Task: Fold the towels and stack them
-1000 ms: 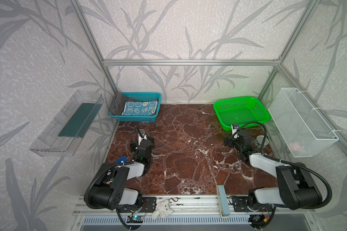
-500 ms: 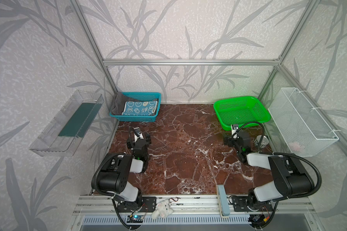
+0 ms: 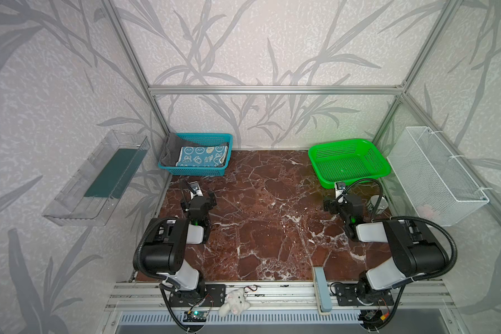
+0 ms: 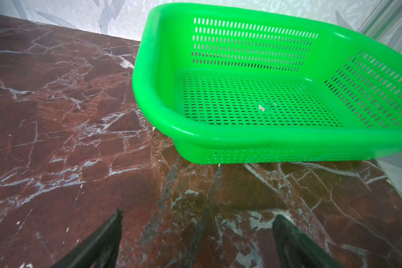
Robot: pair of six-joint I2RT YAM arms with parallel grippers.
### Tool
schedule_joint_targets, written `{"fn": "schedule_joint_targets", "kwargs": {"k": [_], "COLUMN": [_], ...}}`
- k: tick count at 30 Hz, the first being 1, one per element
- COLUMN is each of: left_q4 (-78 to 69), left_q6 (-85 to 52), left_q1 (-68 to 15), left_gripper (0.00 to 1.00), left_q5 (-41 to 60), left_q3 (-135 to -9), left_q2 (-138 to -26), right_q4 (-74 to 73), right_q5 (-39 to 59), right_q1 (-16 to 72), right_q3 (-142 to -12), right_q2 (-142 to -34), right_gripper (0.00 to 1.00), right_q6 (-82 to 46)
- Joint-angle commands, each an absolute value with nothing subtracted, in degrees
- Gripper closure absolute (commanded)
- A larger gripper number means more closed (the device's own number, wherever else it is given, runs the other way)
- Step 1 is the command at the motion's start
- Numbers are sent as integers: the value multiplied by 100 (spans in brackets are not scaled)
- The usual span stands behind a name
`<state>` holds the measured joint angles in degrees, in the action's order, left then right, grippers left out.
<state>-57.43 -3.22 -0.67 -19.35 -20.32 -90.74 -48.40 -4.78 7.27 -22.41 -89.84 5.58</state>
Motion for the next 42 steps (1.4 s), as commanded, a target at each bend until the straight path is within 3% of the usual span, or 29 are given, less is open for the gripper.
{"fn": "schedule_joint_targets", "kwargs": {"k": [1, 42], "left_q4": [-5590, -5519], "left_q6": [-436, -408], "left_q1": [-44, -77], "left_gripper": [1, 1], "left_q5": [-1846, -1864], "left_q3": [-2092, -2136], "left_q2": [-9000, -9004], "right_q4": [-4885, -4878], "right_q5": [-426, -422], "right_q1": [709, 712], "right_q3": [-2320, -2320], "right_q2": [-8867, -8859], "right_gripper": [1, 1], "right_q6": [487, 488]}}
